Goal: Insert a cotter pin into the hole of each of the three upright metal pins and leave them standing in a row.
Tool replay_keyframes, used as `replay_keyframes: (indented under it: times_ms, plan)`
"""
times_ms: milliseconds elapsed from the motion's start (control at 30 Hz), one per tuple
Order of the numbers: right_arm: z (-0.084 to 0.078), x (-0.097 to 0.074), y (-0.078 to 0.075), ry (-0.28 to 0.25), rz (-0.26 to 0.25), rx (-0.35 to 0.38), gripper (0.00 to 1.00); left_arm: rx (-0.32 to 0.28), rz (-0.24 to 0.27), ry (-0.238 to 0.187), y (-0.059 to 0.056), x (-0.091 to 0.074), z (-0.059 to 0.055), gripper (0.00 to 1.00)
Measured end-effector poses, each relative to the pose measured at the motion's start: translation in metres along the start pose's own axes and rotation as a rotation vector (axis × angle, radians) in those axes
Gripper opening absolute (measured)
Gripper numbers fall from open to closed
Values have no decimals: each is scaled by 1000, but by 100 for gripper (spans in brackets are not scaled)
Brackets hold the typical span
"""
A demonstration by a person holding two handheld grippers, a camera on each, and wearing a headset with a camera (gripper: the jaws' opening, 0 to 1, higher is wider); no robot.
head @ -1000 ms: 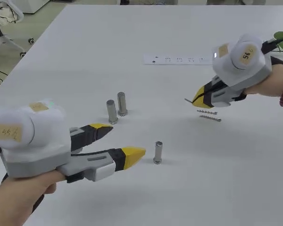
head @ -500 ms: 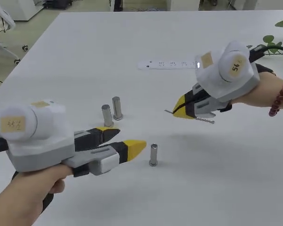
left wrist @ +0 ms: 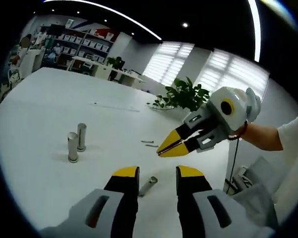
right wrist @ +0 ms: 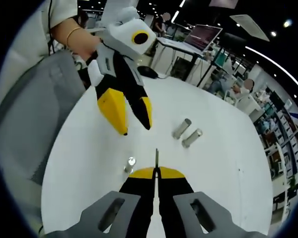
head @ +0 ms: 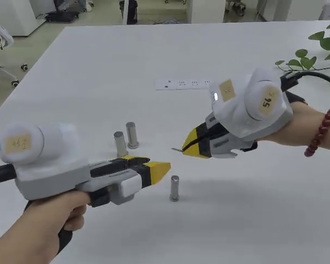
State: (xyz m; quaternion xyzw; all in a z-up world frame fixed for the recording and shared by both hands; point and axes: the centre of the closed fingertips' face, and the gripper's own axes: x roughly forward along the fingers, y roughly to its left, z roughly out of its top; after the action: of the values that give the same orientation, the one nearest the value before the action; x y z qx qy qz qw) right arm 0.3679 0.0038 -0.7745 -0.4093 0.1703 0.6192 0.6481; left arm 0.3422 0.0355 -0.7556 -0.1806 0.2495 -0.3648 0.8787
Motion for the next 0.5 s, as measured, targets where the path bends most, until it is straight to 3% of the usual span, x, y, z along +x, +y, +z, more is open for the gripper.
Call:
replay_keyframes:
  times_ms: [333, 500]
  plan:
    - [5, -1, 20, -3, 22, -18, 2, -84, -27, 14, -11, 7, -6, 19]
    - [10, -2, 27, -12, 22, -24, 2, -94, -32, 30, -15, 11, -12, 15]
